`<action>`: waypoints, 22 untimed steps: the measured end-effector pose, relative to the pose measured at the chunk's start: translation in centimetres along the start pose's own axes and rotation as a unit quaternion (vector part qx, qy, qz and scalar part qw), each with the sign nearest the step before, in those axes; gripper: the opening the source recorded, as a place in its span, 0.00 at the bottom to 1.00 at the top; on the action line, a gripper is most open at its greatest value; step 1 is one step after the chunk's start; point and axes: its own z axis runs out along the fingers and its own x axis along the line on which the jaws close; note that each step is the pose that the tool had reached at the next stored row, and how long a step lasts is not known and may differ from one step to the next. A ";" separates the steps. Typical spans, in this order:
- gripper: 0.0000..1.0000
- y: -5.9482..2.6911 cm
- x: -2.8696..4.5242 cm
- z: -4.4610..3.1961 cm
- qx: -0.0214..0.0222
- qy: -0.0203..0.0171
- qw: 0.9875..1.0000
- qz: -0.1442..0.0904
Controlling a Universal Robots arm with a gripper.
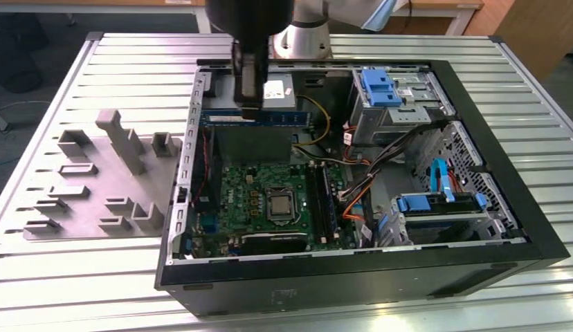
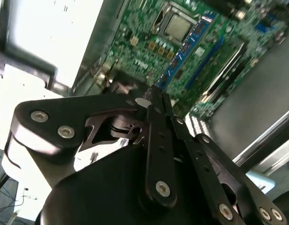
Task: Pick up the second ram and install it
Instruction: 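Pick up the second ram and move it above second insertion slot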
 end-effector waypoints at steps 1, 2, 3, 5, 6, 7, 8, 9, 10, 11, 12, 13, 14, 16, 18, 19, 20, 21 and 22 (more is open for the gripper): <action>0.13 -0.45 -0.03 -0.02 0.000 0.000 1.000 0.000; 0.13 -1.59 -0.09 -0.04 0.000 0.000 1.000 0.000; 0.13 -2.51 -0.12 0.18 0.000 0.000 1.000 0.000; 0.13 -2.72 -0.12 0.54 0.000 0.000 1.000 0.000; 0.13 -2.78 -0.12 0.73 0.000 0.000 1.000 0.000; 0.13 -2.82 -0.11 0.90 0.000 0.000 1.000 0.000; 0.13 -2.86 -0.09 1.08 0.000 0.000 1.000 0.000; 0.13 -2.90 -0.08 1.25 0.000 0.000 1.000 0.000; 0.13 -2.93 -0.06 1.43 0.000 0.000 1.000 0.000; 0.13 -2.97 -0.04 1.62 0.000 0.000 1.000 0.000; 0.13 -3.00 -0.01 1.80 0.000 0.000 1.000 0.000; 0.13 -3.02 0.02 1.98 0.000 0.000 1.000 0.000; 0.13 -3.04 0.04 2.16 0.000 0.000 1.000 0.000; 0.13 -3.07 0.11 2.52 0.000 0.000 1.000 0.000; 0.13 -3.09 0.18 2.88 0.000 0.000 1.000 0.000; 0.13 -3.11 0.22 3.06 0.000 0.000 1.000 0.000; 0.13 -3.12 0.26 3.24 0.000 0.000 1.000 0.000; 0.13 -3.13 0.30 3.41 0.000 0.000 1.000 0.000; 0.13 -3.14 0.35 3.59 0.000 0.000 1.000 0.000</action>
